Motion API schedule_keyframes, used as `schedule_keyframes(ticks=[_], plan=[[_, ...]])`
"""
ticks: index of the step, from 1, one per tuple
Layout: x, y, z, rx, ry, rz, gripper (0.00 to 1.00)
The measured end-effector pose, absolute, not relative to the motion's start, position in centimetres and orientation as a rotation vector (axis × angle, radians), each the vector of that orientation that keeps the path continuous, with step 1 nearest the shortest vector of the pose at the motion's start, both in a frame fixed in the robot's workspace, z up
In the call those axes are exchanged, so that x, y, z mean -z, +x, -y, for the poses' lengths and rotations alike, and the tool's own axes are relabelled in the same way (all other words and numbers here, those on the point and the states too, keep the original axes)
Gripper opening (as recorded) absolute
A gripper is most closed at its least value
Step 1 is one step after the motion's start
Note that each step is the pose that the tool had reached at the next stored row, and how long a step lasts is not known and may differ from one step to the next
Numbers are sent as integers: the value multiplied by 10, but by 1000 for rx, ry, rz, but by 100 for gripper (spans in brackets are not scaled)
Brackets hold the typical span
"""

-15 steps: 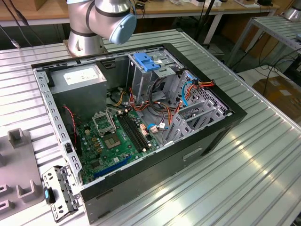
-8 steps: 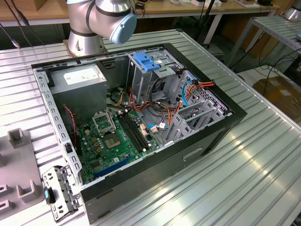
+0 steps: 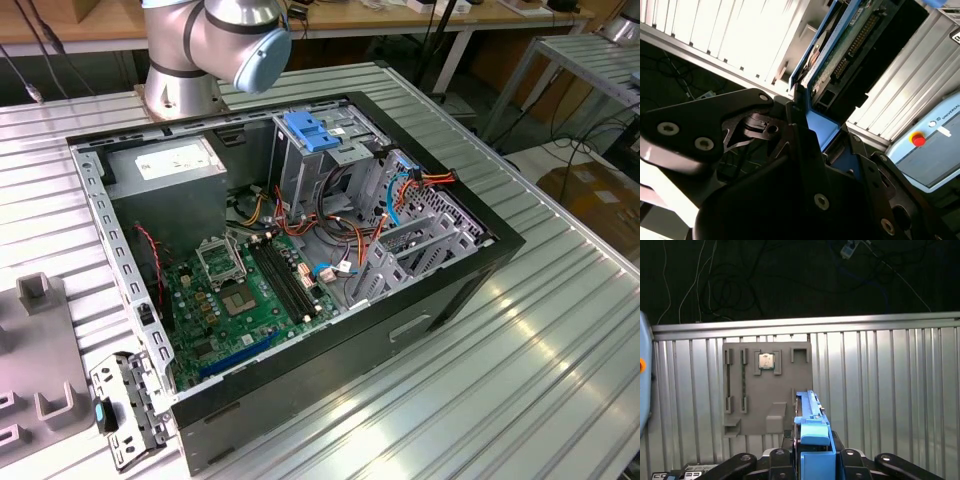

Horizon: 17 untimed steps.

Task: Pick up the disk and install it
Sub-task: 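Pick up the disk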

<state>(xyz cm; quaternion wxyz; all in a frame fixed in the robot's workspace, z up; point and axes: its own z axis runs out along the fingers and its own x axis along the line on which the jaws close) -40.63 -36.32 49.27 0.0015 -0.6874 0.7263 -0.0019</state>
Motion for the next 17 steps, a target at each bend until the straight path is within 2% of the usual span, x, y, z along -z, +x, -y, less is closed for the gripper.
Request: schedule_keyframes(ticks=[17], plan=[[-493, -381, 363, 6, -2158, -2279, 37]])
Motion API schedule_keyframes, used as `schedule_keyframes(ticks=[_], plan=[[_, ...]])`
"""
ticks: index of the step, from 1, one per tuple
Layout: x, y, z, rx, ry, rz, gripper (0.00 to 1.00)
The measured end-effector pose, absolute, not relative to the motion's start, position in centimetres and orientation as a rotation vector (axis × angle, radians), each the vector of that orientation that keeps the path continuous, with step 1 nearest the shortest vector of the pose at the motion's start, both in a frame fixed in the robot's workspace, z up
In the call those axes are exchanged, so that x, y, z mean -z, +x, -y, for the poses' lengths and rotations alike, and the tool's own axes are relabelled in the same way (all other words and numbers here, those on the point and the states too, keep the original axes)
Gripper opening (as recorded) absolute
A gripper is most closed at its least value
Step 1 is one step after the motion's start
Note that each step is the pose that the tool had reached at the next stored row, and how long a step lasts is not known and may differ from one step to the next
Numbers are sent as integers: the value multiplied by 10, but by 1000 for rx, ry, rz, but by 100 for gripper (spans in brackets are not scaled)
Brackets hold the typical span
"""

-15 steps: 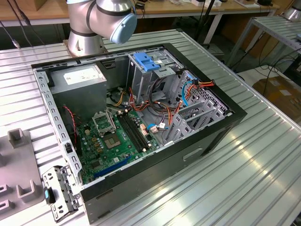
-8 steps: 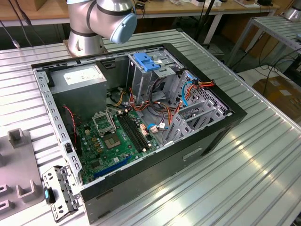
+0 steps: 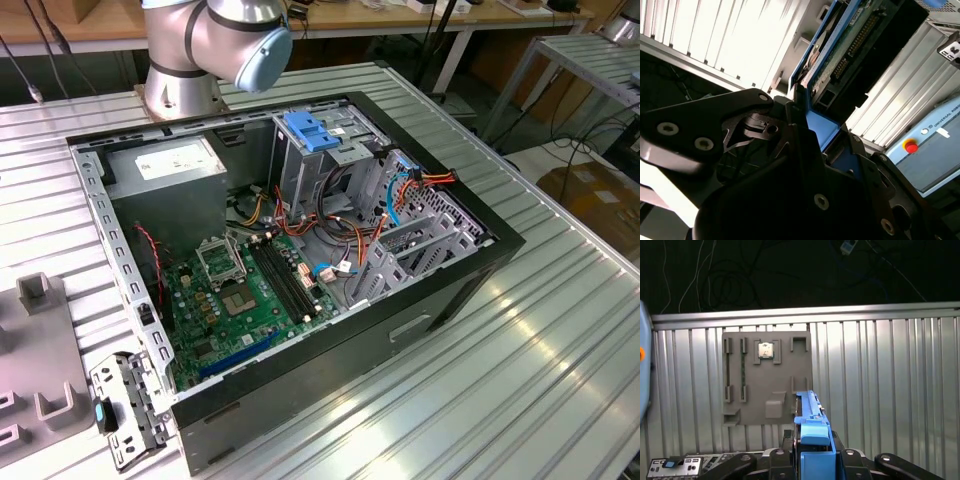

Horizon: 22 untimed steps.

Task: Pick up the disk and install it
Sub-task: 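Pick up the disk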

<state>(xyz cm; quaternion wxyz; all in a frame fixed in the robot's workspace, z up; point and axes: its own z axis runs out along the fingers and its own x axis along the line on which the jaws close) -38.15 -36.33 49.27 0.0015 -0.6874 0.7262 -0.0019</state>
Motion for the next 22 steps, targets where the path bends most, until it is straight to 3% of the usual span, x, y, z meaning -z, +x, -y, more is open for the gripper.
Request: schedule_keyframes(ticks=[22], plan=[[-493, -345, 364, 6, -2158, -2280, 37]])
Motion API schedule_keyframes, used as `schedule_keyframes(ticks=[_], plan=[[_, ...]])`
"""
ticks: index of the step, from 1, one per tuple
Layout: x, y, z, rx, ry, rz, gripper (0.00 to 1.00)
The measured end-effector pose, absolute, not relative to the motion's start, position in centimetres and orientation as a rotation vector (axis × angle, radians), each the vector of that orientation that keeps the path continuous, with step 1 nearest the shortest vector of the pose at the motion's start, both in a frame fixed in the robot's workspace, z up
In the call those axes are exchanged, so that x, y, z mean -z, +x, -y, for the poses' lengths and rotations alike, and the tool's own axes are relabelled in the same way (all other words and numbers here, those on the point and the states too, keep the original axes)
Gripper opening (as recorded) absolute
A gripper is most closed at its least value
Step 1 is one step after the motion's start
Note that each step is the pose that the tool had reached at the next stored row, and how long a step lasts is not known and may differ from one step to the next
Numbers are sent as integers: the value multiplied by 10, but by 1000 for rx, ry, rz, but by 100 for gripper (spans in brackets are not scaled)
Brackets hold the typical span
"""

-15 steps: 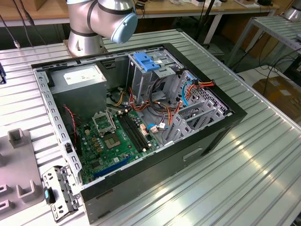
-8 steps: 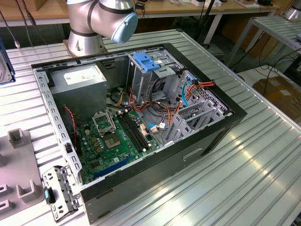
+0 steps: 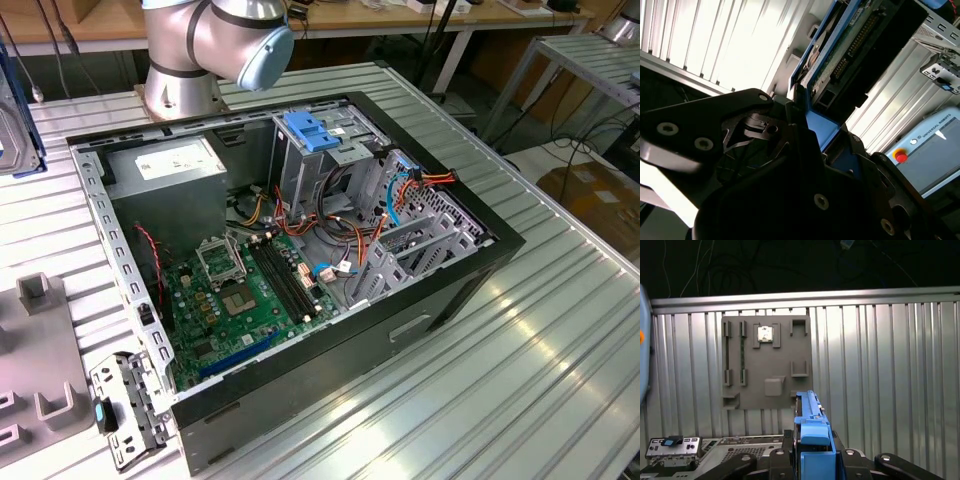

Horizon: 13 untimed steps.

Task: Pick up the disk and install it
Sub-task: 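Pick up the disk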

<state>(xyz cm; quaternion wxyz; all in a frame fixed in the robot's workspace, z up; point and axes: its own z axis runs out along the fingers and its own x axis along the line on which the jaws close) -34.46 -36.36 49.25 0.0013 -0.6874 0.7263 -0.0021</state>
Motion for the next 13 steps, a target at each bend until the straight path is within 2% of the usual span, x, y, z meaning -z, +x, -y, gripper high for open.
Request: schedule_keyframes(ticks=[13], plan=[[-492, -342, 364, 6, -2158, -2280, 37]])
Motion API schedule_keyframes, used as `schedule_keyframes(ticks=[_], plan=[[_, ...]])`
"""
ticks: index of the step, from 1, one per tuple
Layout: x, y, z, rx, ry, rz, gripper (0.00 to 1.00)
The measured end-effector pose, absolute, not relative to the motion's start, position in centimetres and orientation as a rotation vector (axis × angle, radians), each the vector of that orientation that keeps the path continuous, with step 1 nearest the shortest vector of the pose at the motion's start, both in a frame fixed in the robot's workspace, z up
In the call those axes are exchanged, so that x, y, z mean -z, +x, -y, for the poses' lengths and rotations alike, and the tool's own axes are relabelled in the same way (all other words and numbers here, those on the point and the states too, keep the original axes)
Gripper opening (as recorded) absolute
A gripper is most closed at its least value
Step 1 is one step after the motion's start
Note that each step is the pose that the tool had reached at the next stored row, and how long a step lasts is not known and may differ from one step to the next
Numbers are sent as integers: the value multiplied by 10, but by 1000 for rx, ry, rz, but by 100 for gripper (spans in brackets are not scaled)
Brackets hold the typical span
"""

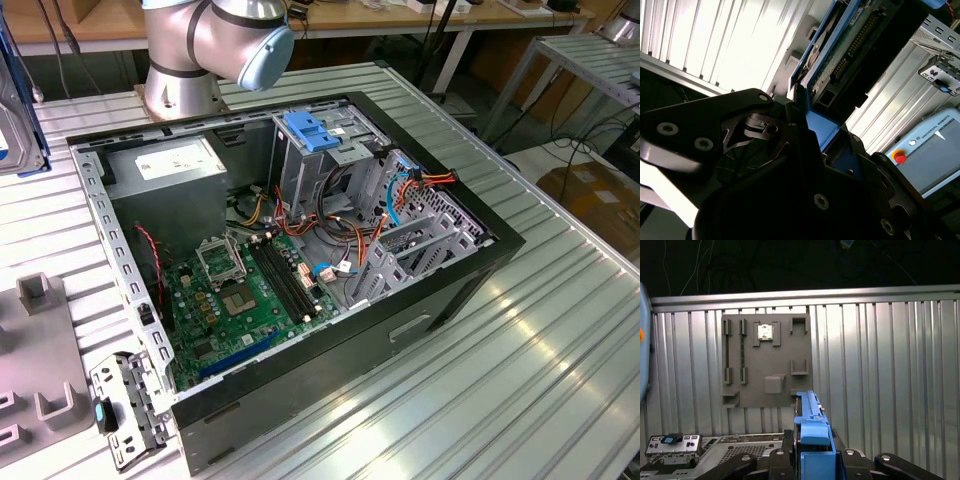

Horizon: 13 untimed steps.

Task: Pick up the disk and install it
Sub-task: 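Pick up the disk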

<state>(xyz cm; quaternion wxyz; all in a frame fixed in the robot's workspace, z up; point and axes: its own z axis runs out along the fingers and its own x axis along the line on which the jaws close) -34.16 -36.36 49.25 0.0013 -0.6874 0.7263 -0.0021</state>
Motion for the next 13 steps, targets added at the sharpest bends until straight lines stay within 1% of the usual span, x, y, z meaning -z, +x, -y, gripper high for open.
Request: schedule_keyframes(ticks=[13], plan=[[-492, -327, 364, 6, -2158, -2280, 37]])
